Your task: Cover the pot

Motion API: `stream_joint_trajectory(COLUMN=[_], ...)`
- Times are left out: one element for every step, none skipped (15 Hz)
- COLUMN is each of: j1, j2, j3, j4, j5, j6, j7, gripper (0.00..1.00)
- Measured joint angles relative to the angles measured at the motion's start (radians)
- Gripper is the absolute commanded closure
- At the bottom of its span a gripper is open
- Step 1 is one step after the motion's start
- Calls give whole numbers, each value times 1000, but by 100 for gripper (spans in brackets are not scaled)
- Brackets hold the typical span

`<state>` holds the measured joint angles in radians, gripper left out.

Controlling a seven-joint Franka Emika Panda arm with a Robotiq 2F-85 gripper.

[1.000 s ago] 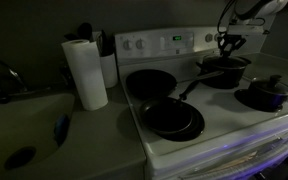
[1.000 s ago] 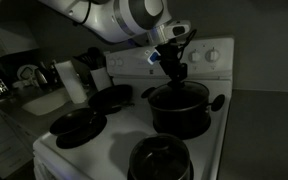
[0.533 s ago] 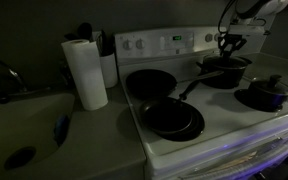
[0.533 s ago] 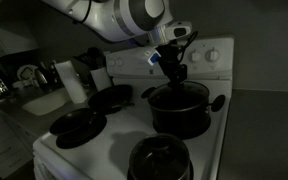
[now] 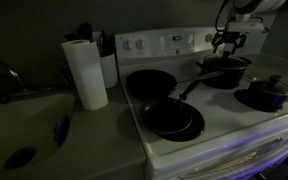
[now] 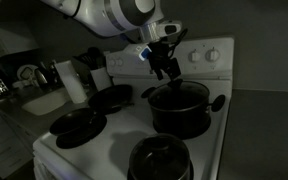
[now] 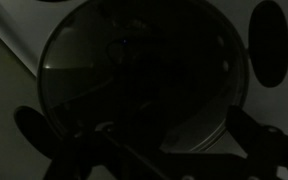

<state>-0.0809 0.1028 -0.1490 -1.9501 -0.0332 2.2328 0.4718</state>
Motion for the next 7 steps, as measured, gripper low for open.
stream_joint_trajectory(j1=[6,12,16,19,22,23,23], j2=[-12,-23,-35,-46,-54,-60,-65], j3=[2,5,9,14,17,21,25], j4=[10,20,31,41,51,60,67], j5=[-16,-29,-39,-41,-41,-40,-40], j6=[-38,-76,-112,-142,-168,-190,-205], j7=[12,24,34,38,41,43,45], gripper=[0,0,0,0,0,0,0])
